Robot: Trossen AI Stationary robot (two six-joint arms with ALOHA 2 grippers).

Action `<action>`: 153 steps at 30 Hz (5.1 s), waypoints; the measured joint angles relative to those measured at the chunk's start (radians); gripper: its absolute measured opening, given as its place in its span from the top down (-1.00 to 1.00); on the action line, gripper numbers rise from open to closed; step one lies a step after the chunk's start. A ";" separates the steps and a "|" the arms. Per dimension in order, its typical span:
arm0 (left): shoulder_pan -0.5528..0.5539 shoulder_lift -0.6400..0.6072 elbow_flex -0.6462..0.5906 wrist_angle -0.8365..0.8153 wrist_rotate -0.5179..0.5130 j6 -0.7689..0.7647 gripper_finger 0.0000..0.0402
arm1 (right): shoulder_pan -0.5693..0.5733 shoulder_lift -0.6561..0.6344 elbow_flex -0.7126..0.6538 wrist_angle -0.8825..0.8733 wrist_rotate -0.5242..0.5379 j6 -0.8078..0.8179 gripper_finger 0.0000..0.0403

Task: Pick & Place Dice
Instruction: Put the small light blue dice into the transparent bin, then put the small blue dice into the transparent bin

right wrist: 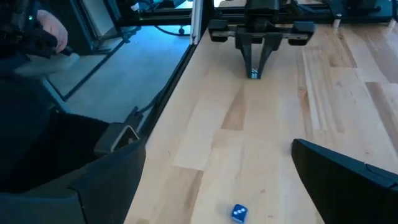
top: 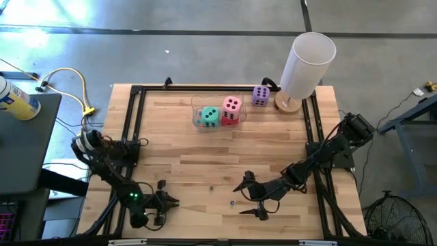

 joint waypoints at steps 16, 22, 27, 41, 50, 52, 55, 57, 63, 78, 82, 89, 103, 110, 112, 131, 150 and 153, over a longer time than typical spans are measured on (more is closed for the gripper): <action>0.542 -0.604 0.010 -0.030 0.439 0.512 0.78 | 0.020 0.033 0.000 -0.001 0.116 0.208 -0.97; 0.804 -0.757 0.016 -0.026 0.495 0.778 0.75 | 0.024 0.061 -0.001 0.010 0.109 0.211 -0.97; 1.049 -0.764 0.016 -0.031 0.497 0.815 0.75 | 0.016 0.062 0.000 0.012 0.110 0.195 -0.97; 1.414 -0.512 0.015 0.153 0.562 0.719 0.65 | 0.016 0.061 0.000 0.012 0.106 0.147 -0.97; 1.415 -0.361 0.016 0.365 0.584 0.732 0.64 | 0.016 0.061 0.000 0.012 0.105 0.139 -0.97; 1.414 -0.358 0.016 0.350 0.584 0.721 0.64 | 0.016 0.061 0.000 0.011 0.105 0.139 -0.97; 1.414 -0.358 0.016 0.344 0.584 0.720 0.63 | 0.016 0.061 0.000 0.011 0.105 0.139 -0.97; 1.417 -0.358 0.016 0.345 0.581 0.707 0.63 | 0.016 0.061 0.000 0.011 0.105 0.139 -0.97; 1.444 -0.358 0.016 0.282 0.532 0.652 0.63 | 0.016 0.061 0.000 0.010 0.104 0.139 -0.97; 1.444 -0.399 0.016 0.241 0.536 0.627 0.04 | 0.016 0.061 0.000 0.008 0.103 0.140 -0.97; 1.417 -0.464 0.016 0.240 0.535 0.746 0.00 | 0.016 0.061 0.000 0.001 0.104 0.141 -0.97; 1.283 -0.601 0.016 0.119 0.537 0.847 0.00 | 0.021 0.061 0.000 -0.010 0.102 0.145 -0.97; 0.972 -0.658 0.016 -0.305 0.719 0.659 -0.01 | 0.024 0.060 0.000 0.116 0.086 0.195 -0.97; 0.867 -0.642 0.014 -0.207 0.716 0.598 -0.01 | 0.022 0.060 0.000 0.136 0.089 0.169 -0.97; 0.836 -0.627 0.013 -0.170 0.716 0.589 -0.01 | 0.022 0.060 0.000 0.136 0.090 0.169 -0.97; 0.644 -0.559 0.012 0.020 0.573 0.593 -0.01 | -0.043 0.060 0.000 0.649 0.072 0.034 -0.97; 0.623 -0.559 0.012 0.021 0.558 0.582 0.00 | -0.114 0.059 0.000 0.554 0.079 0.043 -0.97; 0.616 -0.559 0.012 0.021 0.562 0.582 0.00 | -0.113 0.059 0.000 0.502 0.070 0.045 -0.97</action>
